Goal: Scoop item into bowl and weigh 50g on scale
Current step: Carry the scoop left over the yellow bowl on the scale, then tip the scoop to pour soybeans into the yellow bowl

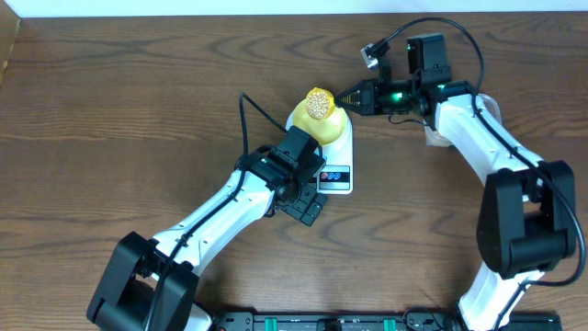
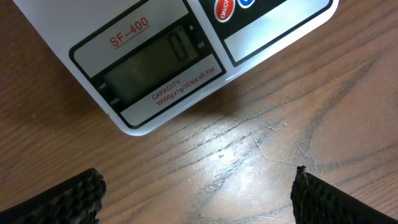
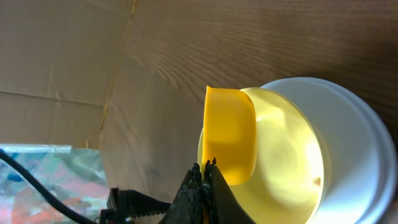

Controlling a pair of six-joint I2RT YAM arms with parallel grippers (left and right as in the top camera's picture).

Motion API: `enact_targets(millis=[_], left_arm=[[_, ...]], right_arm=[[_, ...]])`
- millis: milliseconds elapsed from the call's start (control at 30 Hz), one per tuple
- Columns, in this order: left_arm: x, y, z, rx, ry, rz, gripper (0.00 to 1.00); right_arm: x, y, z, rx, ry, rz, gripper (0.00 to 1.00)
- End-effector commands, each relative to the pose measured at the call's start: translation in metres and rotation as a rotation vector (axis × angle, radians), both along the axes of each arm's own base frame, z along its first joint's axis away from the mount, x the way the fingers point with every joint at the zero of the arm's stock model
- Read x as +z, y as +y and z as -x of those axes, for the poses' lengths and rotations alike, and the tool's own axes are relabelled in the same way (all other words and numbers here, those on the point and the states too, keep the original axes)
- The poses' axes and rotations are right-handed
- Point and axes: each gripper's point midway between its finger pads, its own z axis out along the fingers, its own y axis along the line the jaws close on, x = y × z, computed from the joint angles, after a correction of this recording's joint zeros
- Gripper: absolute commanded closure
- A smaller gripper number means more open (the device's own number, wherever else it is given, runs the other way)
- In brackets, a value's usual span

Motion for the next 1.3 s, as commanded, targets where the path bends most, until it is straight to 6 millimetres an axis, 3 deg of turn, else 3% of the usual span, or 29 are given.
enact_targets(millis=[0,233,533,900,1267], left_arm=[[0.005,-0.001,-0.006,-0.014,-0.022,-0.006,0.02],[0.005,-0.001,-0.006,-0.014,-0.022,-0.005,0.02],[0.005,-0.001,-0.006,-0.014,-0.022,-0.006,0.02],[0.005,-0.001,-0.006,-0.014,-0.022,-0.006,0.02],[0.005,-0.001,-0.006,-0.014,-0.022,-0.006,0.02]], right_arm=[[0.025,-0.003,0.005,0.02,-0.134,0.05,0.99],[0.026,0.001,0.009,0.05,-0.241,0.15,0.99],[0.013,0.005,0.004,0.071,-0.356,0.298,0.99],[0.013,0.021,0.013,0.224,-0.538,0.355,0.99],[0.008,0.018,0.009,0.267,-0.627,0.431,0.99]])
